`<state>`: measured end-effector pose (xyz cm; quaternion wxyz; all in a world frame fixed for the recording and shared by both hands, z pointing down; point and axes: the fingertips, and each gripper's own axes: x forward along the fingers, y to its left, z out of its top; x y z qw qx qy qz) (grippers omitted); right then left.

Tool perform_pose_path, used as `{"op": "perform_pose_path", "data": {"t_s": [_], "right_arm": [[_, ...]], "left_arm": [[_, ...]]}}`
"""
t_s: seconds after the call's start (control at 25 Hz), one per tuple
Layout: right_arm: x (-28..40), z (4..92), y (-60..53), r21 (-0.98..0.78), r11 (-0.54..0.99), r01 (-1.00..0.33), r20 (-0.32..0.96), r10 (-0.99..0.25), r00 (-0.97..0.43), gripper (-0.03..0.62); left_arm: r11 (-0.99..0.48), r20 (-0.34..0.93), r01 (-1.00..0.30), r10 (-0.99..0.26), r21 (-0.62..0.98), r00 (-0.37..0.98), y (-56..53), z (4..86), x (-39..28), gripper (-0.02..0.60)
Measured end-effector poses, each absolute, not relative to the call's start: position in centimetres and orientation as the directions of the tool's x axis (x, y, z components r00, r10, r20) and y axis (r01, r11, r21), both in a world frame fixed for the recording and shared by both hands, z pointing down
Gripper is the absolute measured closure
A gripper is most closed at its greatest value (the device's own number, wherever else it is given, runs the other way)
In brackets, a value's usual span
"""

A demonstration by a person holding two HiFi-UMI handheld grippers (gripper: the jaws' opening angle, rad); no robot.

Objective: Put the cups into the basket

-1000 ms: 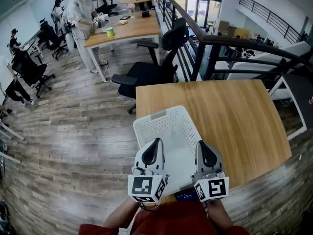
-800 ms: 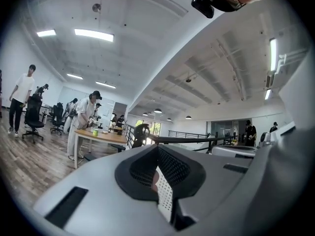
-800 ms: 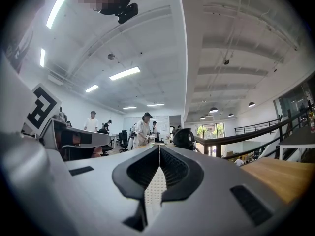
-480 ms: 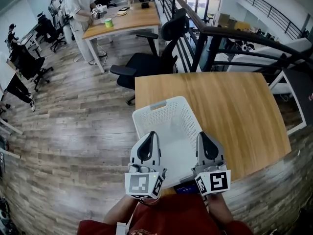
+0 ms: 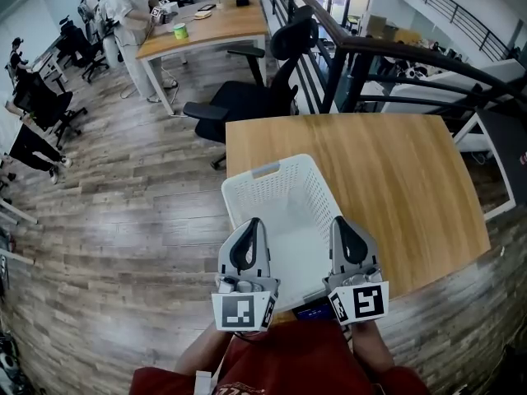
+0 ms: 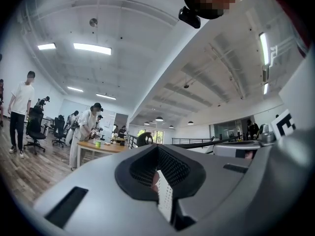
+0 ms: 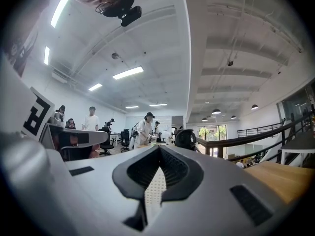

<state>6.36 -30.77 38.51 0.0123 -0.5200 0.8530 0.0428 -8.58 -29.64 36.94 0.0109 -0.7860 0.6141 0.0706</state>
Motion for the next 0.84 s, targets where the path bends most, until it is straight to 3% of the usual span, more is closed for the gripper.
{"op": "perform_pose_path", "data": {"t_s": [0.84], "right_arm": [[5.65, 38.24, -30.63, 0.074, 0.485, -0.871, -0.055, -0.870, -0.489, 0.583]], "left_arm": [[-0.230, -0.095, -0.968, -0.971, 0.097, 0.221, -29.80, 37.71, -9.06, 0.574]]}}
